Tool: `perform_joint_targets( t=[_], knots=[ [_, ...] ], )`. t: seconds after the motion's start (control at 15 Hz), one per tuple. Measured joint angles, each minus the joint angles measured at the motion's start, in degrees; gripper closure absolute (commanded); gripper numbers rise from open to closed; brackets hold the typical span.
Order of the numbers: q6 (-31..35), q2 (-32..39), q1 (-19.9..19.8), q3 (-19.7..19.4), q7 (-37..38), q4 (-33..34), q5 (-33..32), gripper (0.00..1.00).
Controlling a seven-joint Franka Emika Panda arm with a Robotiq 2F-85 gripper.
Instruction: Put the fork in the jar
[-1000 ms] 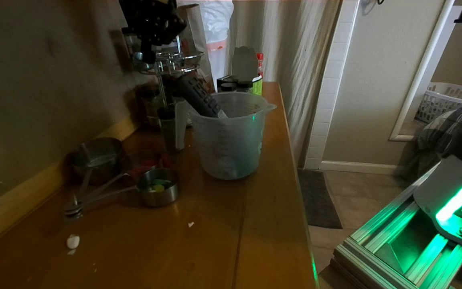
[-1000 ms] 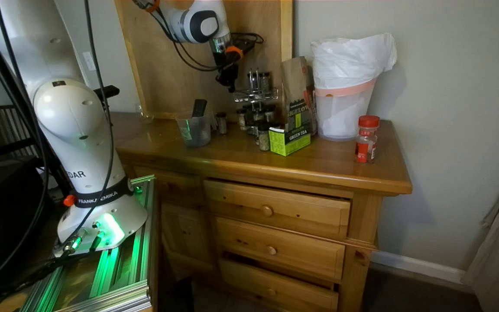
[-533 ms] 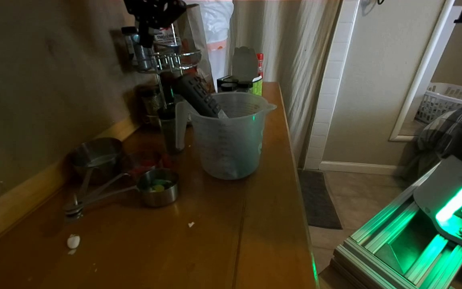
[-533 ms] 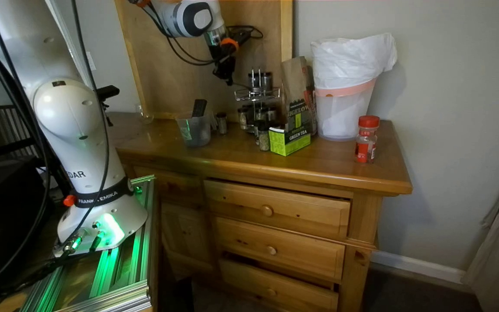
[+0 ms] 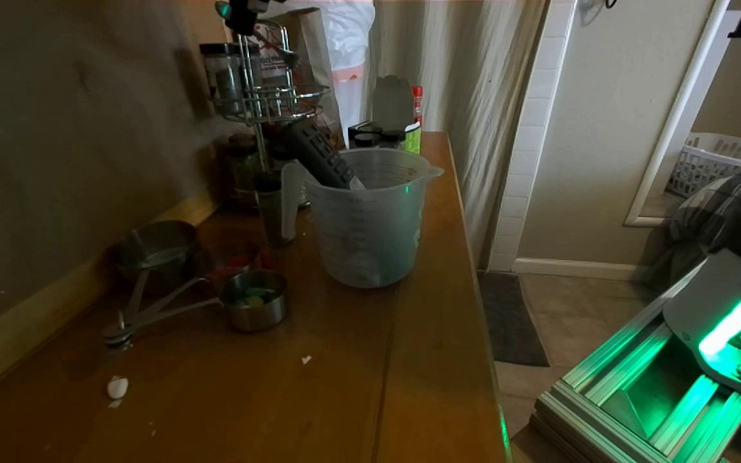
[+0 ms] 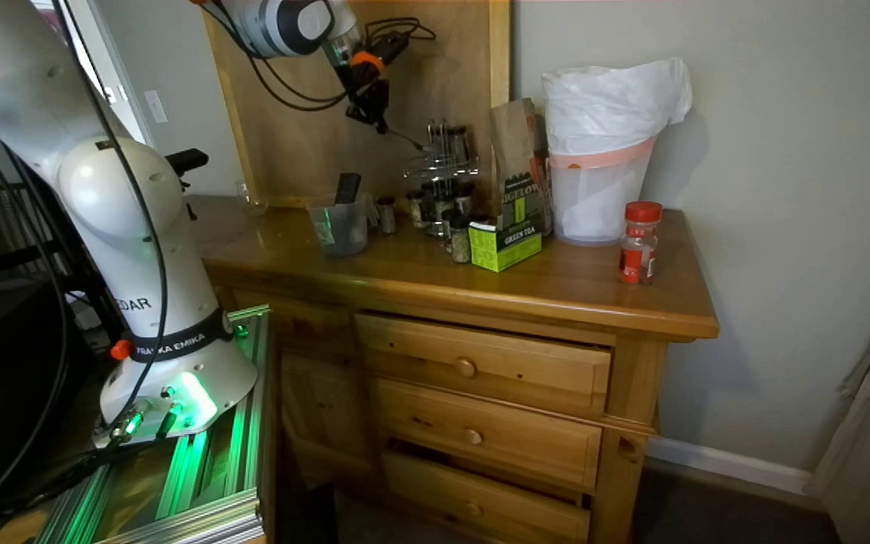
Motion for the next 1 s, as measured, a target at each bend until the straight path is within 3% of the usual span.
perform_joint_targets(
  t=[0.27,0.6,0.87,1.0],
  knots=[
    [-5.6,-2.3,1.0,-0.9,3.7,-1.5,0.2,0.98],
    [-6.1,-5.9,6.1,-2.4,5.0,-3.3,3.2,0.98],
    [-5.9,-16.0,8.8,-1.6,17.6,-10.5,3.4,0.98],
    [-4.7,-22.1,12.5,-3.2,21.4,-15.8,5.5,0.98]
  ],
)
